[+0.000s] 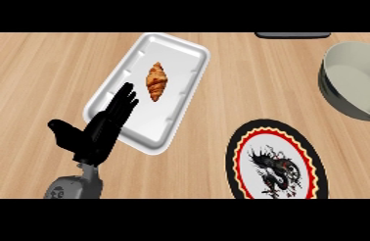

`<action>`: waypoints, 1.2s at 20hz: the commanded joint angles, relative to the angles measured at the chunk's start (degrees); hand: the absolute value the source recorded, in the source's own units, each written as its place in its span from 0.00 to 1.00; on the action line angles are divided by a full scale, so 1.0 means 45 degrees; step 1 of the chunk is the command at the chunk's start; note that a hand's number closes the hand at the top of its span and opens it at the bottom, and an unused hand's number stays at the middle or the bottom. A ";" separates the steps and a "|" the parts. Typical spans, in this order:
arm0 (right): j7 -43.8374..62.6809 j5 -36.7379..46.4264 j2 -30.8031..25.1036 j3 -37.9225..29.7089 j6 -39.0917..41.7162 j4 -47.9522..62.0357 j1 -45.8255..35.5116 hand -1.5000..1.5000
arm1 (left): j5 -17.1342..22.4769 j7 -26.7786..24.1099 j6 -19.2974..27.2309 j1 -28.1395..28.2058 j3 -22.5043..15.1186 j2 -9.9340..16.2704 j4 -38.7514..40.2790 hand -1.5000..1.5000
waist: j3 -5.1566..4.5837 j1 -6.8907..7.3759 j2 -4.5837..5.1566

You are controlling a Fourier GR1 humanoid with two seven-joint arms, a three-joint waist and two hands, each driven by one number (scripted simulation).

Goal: Pick the tomato from the plate and place it in the bowl

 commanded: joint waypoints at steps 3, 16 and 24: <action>0.2707 -0.1199 -0.0870 -0.0127 0.1037 0.0741 -0.2710 1.00 | 0.0295 -0.0328 -0.0590 0.0487 0.0142 0.0265 -0.0459 0.50 | -0.0001 0.0221 0.0033; -0.0559 0.2603 -0.0870 0.3773 -0.1986 0.9213 -0.7987 1.00 | -0.0575 -0.0910 -0.0158 -0.0148 -0.0157 -0.0332 0.0907 0.50 | 0.0014 0.0378 0.0101; -0.2659 0.5760 -0.0123 0.5750 -0.5027 1.5308 -1.1173 1.00 | -0.0205 0.0158 -0.0354 -0.0167 -0.0293 -0.0215 -0.0112 0.50 | 0.0026 0.0667 0.0159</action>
